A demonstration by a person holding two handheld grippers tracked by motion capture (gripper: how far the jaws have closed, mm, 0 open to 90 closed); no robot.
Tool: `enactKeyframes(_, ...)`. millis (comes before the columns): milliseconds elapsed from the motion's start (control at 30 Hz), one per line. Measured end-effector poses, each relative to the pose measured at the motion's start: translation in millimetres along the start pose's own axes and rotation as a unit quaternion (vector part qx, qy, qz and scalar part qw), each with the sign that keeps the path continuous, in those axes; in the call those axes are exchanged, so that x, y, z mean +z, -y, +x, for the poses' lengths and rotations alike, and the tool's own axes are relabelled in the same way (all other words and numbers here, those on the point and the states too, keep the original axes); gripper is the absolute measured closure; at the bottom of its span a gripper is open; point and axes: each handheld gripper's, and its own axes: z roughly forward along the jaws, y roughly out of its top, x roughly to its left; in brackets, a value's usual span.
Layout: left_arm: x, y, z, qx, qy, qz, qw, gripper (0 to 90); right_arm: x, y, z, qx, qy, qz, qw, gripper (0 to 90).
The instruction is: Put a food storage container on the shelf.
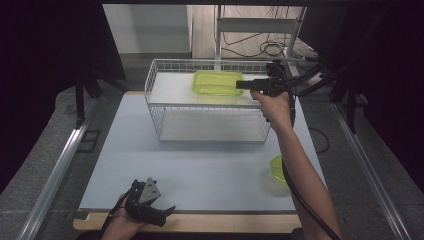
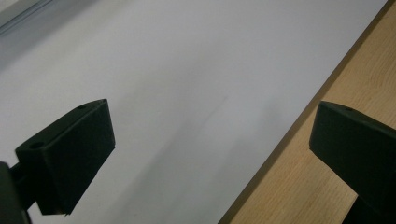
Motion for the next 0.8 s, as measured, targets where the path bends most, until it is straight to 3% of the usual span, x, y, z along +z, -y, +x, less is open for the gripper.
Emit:
enactKeyframes(267,-1.2,0.3,0.5,-0.001,-0.001,-0.002,1.0000,0.1,6.3,-1.0,3.1,-0.015,0.012,0.003,0.9998,48.4)
enactKeyframes(400,-1.8,0.2,0.9,-0.003,-0.003,-0.004,1.0000,0.2,-3.4,0.8,4.3,-0.048,0.045,-0.005,0.9979,46.2)
enactKeyframes(467,-1.6,0.2,1.0,-0.004,-0.004,-0.005,1.0000,0.3,-10.8,4.0,7.1,-0.060,0.040,-0.014,0.9973,47.2)
enactKeyframes(533,-1.3,0.0,0.8,-0.004,-0.004,-0.004,1.0000,0.3,-17.9,8.5,13.3,-0.077,0.034,-0.017,0.9963,52.6)
enactKeyframes(700,-2.2,-1.1,-0.1,-0.003,-0.006,-0.006,1.0000,0.3,-32.6,25.1,32.0,-0.116,0.008,-0.013,0.9931,81.9)
enactKeyframes(800,-2.3,-1.4,-0.1,-0.004,-0.006,-0.006,1.0000,0.3,-33.6,37.9,41.9,-0.134,-0.012,-0.006,0.9909,89.3)
